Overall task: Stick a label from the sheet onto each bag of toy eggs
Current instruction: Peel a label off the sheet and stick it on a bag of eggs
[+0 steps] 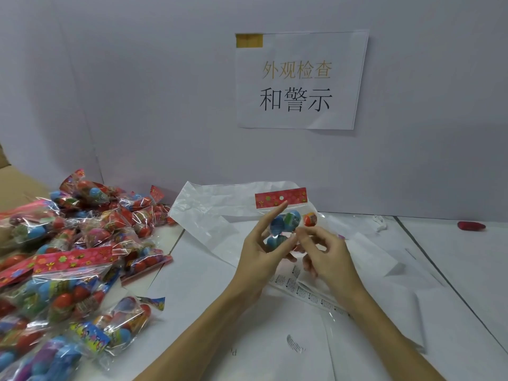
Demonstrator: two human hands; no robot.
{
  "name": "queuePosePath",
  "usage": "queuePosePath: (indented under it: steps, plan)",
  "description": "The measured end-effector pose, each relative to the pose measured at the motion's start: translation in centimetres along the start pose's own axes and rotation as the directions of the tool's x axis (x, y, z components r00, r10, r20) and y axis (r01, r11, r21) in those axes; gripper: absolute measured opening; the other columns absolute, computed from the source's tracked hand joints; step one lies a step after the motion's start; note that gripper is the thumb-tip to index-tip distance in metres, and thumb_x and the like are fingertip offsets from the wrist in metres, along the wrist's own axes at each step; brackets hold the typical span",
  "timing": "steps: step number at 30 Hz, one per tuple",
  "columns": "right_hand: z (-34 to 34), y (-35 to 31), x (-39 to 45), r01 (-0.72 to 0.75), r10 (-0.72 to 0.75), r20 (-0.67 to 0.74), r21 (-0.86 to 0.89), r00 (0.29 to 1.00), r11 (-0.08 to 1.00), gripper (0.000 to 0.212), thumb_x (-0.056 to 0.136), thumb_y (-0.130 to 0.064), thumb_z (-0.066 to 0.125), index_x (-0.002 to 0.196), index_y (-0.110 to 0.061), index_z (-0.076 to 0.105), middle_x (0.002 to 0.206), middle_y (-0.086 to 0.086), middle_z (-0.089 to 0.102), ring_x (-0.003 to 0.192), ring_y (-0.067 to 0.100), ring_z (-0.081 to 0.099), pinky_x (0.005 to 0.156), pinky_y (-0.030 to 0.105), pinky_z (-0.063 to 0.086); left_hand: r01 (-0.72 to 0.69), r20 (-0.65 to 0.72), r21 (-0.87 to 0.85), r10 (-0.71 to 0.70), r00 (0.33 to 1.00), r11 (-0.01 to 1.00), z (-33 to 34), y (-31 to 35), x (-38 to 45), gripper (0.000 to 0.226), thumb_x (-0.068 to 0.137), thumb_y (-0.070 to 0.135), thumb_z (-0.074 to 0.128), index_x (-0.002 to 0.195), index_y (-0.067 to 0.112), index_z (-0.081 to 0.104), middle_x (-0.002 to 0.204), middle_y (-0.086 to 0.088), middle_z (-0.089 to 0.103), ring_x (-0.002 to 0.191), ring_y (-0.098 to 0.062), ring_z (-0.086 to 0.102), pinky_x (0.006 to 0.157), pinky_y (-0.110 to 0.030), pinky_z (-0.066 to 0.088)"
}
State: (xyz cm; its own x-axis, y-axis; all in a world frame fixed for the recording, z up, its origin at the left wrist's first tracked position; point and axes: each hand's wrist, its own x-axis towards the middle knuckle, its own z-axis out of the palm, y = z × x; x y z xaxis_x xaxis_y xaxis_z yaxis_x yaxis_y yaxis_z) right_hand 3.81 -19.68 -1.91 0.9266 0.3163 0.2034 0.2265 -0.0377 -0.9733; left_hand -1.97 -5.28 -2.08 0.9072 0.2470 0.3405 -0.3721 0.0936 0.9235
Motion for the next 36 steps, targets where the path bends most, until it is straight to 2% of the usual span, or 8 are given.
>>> queuePosePath:
  steps: [7, 12, 15, 18, 21, 25, 31, 36]
  plan:
    - [0.0, -0.3, 0.2, 0.003, -0.002, -0.03, 0.019, 1.0, 1.0, 0.038, 0.101, -0.049, 0.053, 0.105, -0.021, 0.078, 0.087, -0.002, 0.08, 0.075, 0.011, 0.074, 0.06, 0.022, 0.057, 0.073, -0.029, -0.082, -0.075, 0.997, 0.994, -0.3, -0.1, 0.6, 0.114, 0.076, 0.031, 0.089, 0.151, 0.066, 0.011, 0.115, 0.031, 0.072, 0.105, -0.017, 0.076, 0.076, -0.023, 0.061]
    - [-0.4, -0.3, 0.3, 0.073, -0.074, -0.037, -0.029, 0.997, 0.997, 0.03, 0.089, -0.043, 0.07, 0.102, -0.016, 0.074, 0.089, -0.001, 0.079, 0.082, 0.013, 0.075, 0.061, 0.025, 0.058, 0.177, -0.115, 0.071, -0.169, 0.979, 0.982, -0.6, -0.6, 0.9, 0.121, 0.063, 0.061, 0.092, 0.155, 0.058, 0.012, 0.127, 0.02, 0.068, 0.116, -0.009, 0.069, 0.099, -0.033, 0.056]
    - [-1.4, -0.1, 0.5, 0.077, -0.083, -0.023, -0.196, 0.996, 0.978, 0.021, 0.091, -0.043, 0.074, 0.096, -0.022, 0.074, 0.081, -0.007, 0.078, 0.075, 0.008, 0.074, 0.062, 0.023, 0.056, 0.2, -0.265, 0.095, -0.169, 0.949, 0.975, -1.7, 0.1, 1.4, 0.104, 0.067, 0.069, 0.086, 0.153, 0.043, 0.032, 0.124, 0.017, 0.064, 0.115, -0.009, 0.067, 0.093, -0.031, 0.058]
    - [-1.4, 0.2, 0.3, 0.144, -0.132, 0.061, -0.327, 0.989, 0.934, 0.022, 0.094, -0.046, 0.071, 0.083, -0.027, 0.075, 0.076, -0.011, 0.076, 0.072, 0.003, 0.071, 0.065, 0.016, 0.052, 0.233, -0.203, 0.12, -0.206, 0.957, 0.965, -2.8, 0.6, 1.7, 0.059, 0.072, 0.06, 0.08, 0.123, 0.031, 0.072, 0.107, 0.009, 0.077, 0.101, -0.012, 0.073, 0.075, -0.023, 0.059]
    - [-0.9, 0.1, 0.2, 0.178, -0.16, 0.086, -0.285, 0.983, 0.942, 0.015, 0.095, -0.042, 0.069, 0.087, -0.032, 0.077, 0.079, -0.015, 0.077, 0.071, 0.002, 0.072, 0.061, 0.015, 0.052, 0.22, -0.156, 0.165, -0.195, 0.968, 0.961, -3.0, 0.5, 1.7, 0.025, 0.083, 0.042, 0.08, 0.097, 0.022, 0.081, 0.089, 0.001, 0.08, 0.081, -0.012, 0.073, 0.066, -0.019, 0.056]
    - [-0.8, -0.4, 0.2, 0.142, -0.132, 0.088, -0.109, 0.987, 0.984, 0.019, 0.09, -0.044, 0.069, 0.097, -0.031, 0.08, 0.085, -0.009, 0.079, 0.069, 0.012, 0.072, 0.059, 0.025, 0.057, 0.184, -0.22, 0.049, -0.169, 0.961, 0.982, -3.0, 0.8, 1.7, 0.026, 0.08, 0.043, 0.081, 0.09, 0.02, 0.084, 0.082, -0.006, 0.078, 0.057, -0.008, 0.062, 0.045, -0.018, 0.044]
    - [-0.1, 0.4, 0.3, -0.082, 0.069, 0.068, 0.21, 0.995, 0.974, 0.025, 0.102, -0.025, 0.062, 0.113, -0.004, 0.072, 0.095, 0.015, 0.08, 0.087, 0.031, 0.079, 0.073, 0.033, 0.065, 0.219, -0.202, 0.069, -0.202, 0.958, 0.973, -2.5, 0.7, 1.7, 0.056, 0.076, 0.063, 0.071, 0.118, 0.027, 0.069, 0.099, 0.012, 0.08, 0.093, -0.012, 0.077, 0.074, -0.025, 0.062]
    - [0.2, 0.2, 0.3, -0.182, 0.159, 0.125, 0.204, 0.979, 0.962, 0.043, 0.091, -0.043, 0.066, 0.12, -0.012, 0.071, 0.108, 0.012, 0.079, 0.098, 0.027, 0.078, 0.087, 0.044, 0.062, 0.212, -0.07, 0.061, -0.208, 0.976, 0.975, -2.3, 0.3, 1.5, 0.036, 0.082, 0.041, 0.081, 0.113, 0.024, 0.076, 0.109, -0.001, 0.08, 0.103, -0.022, 0.076, 0.084, -0.032, 0.062]
